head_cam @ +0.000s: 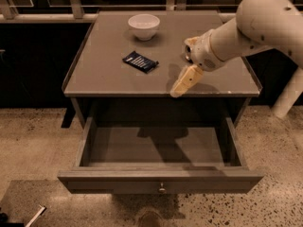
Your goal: Place rxbar blueberry into top drawer
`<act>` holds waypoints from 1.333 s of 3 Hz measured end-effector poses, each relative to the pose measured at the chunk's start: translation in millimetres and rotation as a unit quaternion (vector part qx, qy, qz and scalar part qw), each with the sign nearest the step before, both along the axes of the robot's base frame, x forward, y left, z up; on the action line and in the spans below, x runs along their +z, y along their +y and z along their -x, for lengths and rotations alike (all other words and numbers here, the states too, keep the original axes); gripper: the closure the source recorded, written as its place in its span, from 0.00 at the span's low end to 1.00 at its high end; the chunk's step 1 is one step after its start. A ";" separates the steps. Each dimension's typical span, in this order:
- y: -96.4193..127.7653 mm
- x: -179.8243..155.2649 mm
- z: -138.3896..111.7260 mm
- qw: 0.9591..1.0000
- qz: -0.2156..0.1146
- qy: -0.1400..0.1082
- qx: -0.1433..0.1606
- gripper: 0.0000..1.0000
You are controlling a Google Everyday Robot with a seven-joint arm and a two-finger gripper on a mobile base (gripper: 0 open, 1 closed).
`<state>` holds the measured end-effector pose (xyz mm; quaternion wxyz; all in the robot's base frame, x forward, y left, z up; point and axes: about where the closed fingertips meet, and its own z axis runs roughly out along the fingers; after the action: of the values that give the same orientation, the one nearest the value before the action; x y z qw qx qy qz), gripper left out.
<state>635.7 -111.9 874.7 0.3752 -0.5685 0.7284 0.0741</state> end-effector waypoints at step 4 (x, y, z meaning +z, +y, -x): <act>79.9 -34.9 -118.4 0.993 -0.005 0.100 0.060 0.00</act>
Offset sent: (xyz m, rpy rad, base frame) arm 0.0996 0.0738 -0.0132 0.0208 0.0344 0.1126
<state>754.0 -32.0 839.7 0.2984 -0.5988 0.7264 0.1569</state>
